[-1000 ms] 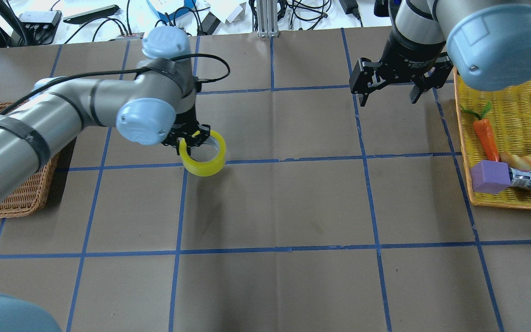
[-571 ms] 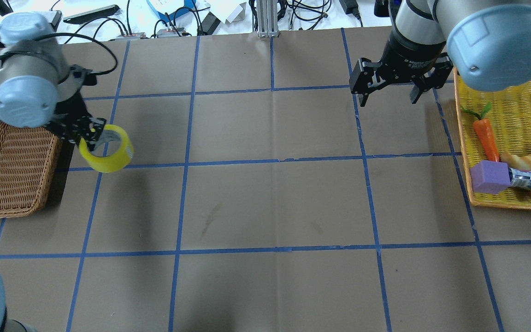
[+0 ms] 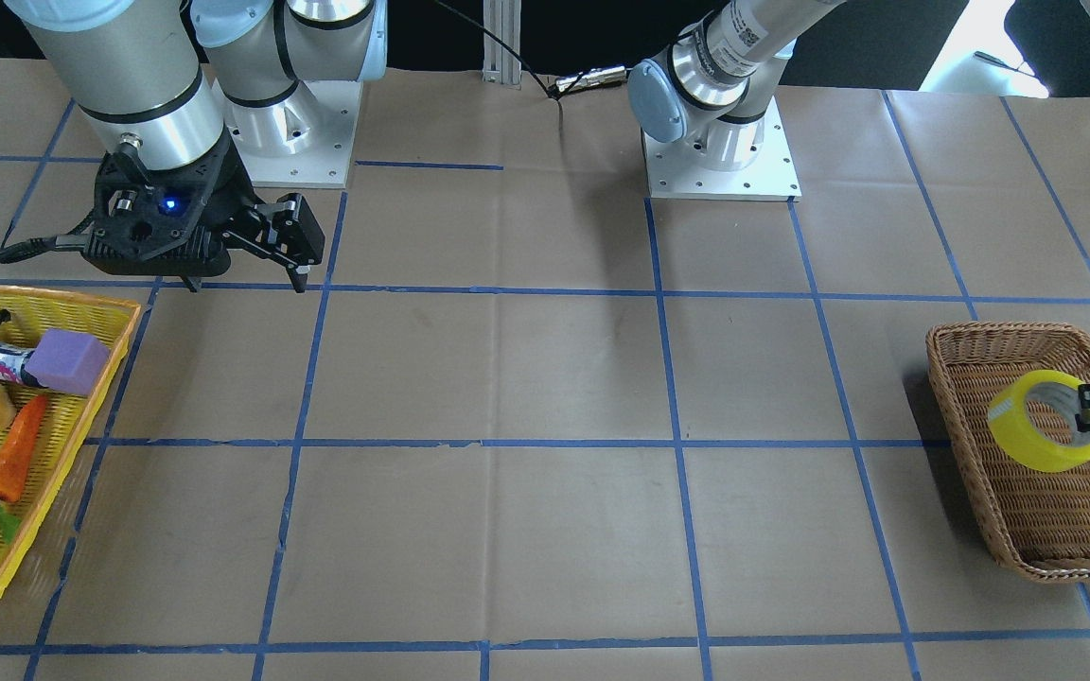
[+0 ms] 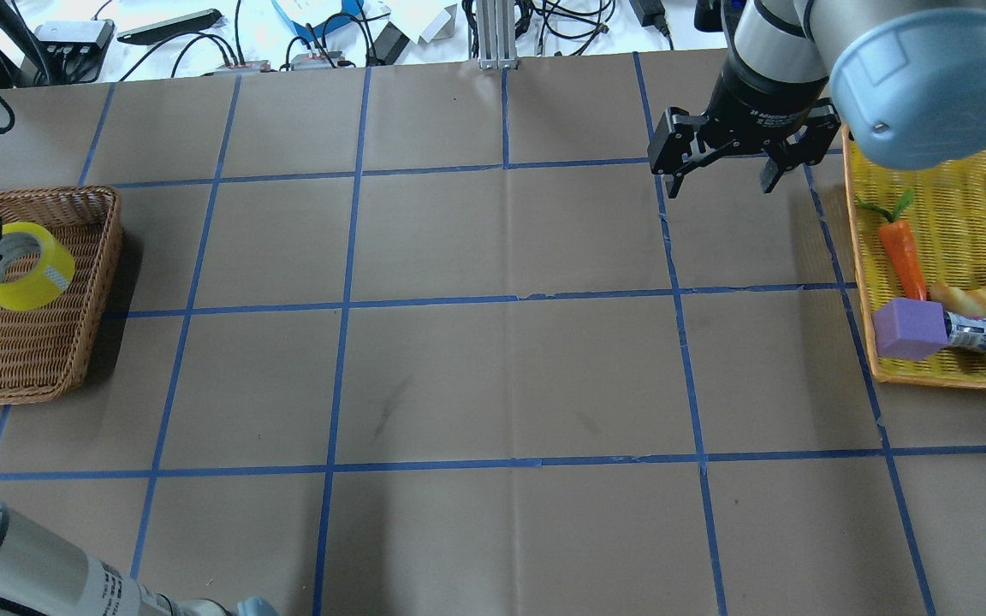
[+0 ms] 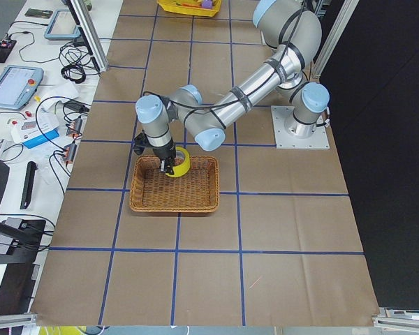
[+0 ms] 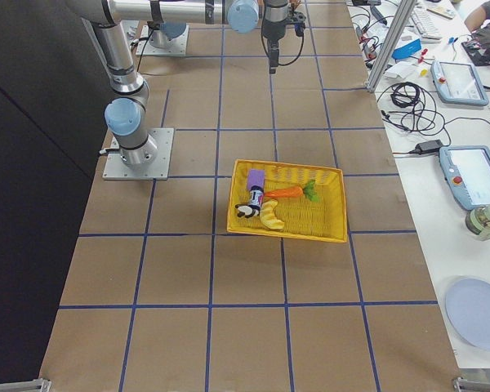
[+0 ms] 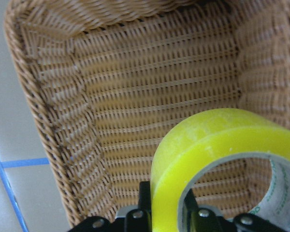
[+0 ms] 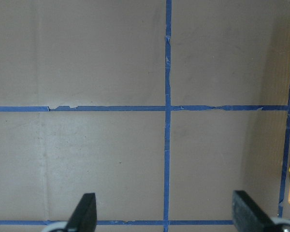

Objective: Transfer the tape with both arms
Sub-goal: 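Carry the tape roll with the left gripper into the brown basket and release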

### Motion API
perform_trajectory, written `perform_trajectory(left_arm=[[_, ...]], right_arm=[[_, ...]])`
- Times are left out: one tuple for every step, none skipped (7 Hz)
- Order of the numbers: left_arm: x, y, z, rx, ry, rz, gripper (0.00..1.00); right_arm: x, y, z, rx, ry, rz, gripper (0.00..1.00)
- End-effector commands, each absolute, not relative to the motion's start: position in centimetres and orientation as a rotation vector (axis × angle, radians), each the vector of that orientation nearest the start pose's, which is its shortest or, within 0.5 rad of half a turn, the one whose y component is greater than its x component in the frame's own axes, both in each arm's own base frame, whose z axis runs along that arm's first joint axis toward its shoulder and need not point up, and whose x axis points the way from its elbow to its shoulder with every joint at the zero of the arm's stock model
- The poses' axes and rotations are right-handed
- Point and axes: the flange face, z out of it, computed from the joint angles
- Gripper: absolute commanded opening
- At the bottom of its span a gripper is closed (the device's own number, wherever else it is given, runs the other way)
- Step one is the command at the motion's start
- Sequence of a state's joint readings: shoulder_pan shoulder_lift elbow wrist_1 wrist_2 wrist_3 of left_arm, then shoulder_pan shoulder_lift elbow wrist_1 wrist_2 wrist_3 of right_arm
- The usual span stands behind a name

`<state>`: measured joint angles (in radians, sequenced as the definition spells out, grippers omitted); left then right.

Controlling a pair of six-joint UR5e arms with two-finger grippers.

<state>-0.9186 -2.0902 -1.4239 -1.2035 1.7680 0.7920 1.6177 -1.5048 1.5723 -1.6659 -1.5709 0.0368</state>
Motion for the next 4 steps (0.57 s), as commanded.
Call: perform_trajectory(left_arm=[[35.6,-61.3,25.5,0.184,3.039,0.173,0.06],[35.4,-61.2,25.1,0.188,3.047,0.178,0.9],[35.3,-61.0,25.6,0.189,3.045,0.195,1.0],[34.7,-61.0,27.7,0.195,3.033,0.177,1.0]], right_arm=[[15.8,-51.5,46.3,-0.017,3.139,-0.041,1.0],[15.8,-51.4,46.2,-0.017,3.139,-0.038,1.0],[15.8,-51.5,46.3,-0.017,3.137,-0.041,1.0],[15.8,-51.4,46.2,-0.017,3.137,-0.038,1.0]])
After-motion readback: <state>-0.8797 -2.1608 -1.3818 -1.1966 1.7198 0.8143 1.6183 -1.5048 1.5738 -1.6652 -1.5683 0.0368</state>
